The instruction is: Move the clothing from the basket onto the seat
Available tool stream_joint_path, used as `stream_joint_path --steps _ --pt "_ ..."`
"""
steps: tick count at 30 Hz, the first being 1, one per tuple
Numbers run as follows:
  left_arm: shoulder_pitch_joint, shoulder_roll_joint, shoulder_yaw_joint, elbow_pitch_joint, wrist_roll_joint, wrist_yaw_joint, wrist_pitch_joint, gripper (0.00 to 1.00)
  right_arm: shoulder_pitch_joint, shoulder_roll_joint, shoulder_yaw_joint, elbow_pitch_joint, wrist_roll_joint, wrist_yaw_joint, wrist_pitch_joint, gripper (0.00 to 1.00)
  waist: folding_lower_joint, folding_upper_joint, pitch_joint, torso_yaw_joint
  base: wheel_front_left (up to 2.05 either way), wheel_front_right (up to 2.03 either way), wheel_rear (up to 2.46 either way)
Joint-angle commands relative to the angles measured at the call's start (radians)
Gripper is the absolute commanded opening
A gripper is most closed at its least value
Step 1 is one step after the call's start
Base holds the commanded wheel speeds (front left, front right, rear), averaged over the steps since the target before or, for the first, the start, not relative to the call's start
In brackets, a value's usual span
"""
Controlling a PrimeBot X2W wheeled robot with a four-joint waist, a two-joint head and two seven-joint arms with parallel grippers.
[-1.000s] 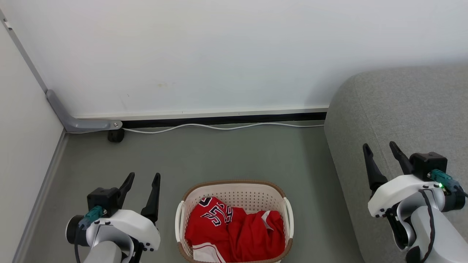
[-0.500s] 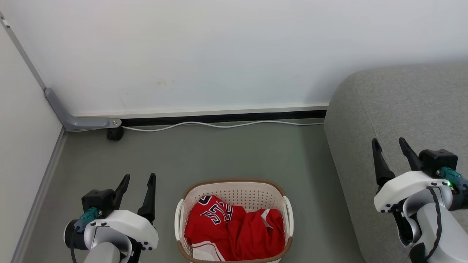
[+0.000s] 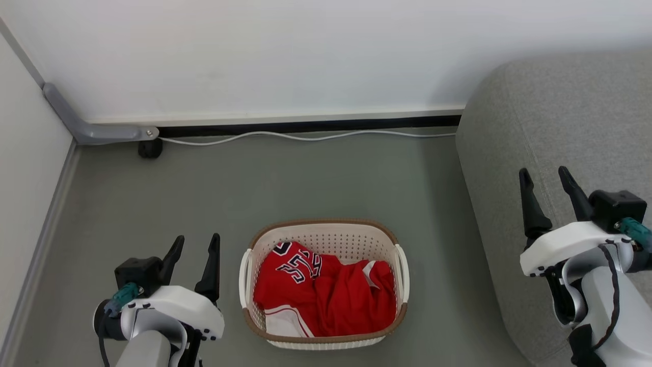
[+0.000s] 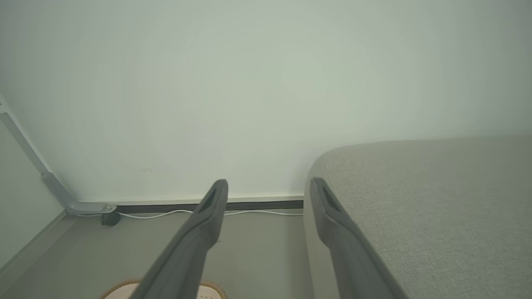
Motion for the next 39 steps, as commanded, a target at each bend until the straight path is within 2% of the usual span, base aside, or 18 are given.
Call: stream_joint_path --steps 1,4,26,33,39 --pt "-0.069 0.013 0.027 -0.028 -0.009 -0.001 -0.01 1.0 -0.048 -0.001 0.015 -0.04 -0.007 0.004 -0.014 1.0 0.0 0.0 0.052 -0.002 0.0 0.0 0.0" --pt "-0.107 0.011 0.027 -0.036 -0.007 -0.001 -0.01 1.0 -0.082 -0.002 0.004 -0.08 -0.009 0.004 -0.014 1.0 0.0 0.0 0.138 -0.004 0.0 0.0 0.0" --pt "-0.288 0.01 -0.049 -0.067 -0.064 -0.001 -0.01 1.0 -0.267 0.014 -0.054 -0.279 -0.018 0.004 -0.014 1.0 0.0 0.0 0.529 -0.025 0.0 0.0 0.0" --pt "-0.362 0.01 -0.12 -0.024 -0.082 -0.001 -0.01 1.0 -0.325 0.022 -0.037 -0.303 -0.016 0.004 -0.014 1.0 0.0 0.0 0.636 -0.052 0.0 0.0 0.0" --pt "-0.44 0.01 -0.199 0.066 -0.155 -0.001 -0.01 1.0 -0.376 0.04 -0.006 -0.321 -0.008 0.004 -0.014 1.0 0.0 0.0 0.706 -0.091 0.0 0.0 0.0"
